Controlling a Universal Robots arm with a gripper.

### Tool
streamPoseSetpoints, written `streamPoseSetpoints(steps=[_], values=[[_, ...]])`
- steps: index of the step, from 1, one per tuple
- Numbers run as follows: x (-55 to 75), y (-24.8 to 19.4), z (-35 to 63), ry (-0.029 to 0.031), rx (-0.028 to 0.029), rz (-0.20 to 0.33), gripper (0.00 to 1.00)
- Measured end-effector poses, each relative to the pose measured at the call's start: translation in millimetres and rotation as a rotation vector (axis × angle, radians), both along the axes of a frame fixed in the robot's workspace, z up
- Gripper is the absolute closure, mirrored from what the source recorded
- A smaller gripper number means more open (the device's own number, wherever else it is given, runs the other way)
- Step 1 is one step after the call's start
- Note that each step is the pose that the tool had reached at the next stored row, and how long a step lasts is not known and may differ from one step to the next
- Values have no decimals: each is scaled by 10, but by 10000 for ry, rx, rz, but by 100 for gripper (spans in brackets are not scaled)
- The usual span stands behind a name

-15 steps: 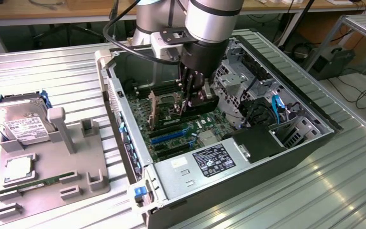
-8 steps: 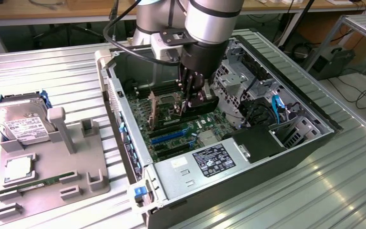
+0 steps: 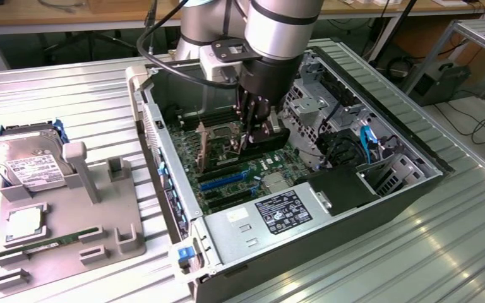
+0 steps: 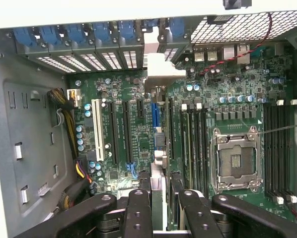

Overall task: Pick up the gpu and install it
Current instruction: 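Insert the gpu into the slot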

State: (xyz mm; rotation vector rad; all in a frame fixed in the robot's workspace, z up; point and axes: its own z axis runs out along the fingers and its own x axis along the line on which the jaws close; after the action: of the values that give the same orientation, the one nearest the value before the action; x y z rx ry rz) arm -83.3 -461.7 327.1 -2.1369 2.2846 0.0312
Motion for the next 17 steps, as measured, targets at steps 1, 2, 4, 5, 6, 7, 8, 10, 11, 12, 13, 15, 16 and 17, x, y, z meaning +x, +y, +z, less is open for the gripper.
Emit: streamPoseSetpoints(steps=[1,2,4,5,6,7,8,10,11,12,13,15,16,17], values=[[0,-1,-2,-1,0,0,73],[-1,-1,-3,0,0,0,73],[-2,-3,-7,-1,0,-1,73],[-3,-4,-8,0,0,-1,73],[-4,-5,-11,0,0,-1,73],[-4,-6,-15,0,0,0,73],[-5,-7,-16,0,0,-1,73],[-5,-8,-21,0,0,-1,73],[-5,-9,-24,0,0,0,73],[-6,-9,-25,0,0,-1,73],[-6,-10,-29,0,0,-1,73],[-8,-11,-34,0,0,0,73],[-9,-12,-36,0,0,0,73],[-9,-12,-38,0,0,-1,73]])
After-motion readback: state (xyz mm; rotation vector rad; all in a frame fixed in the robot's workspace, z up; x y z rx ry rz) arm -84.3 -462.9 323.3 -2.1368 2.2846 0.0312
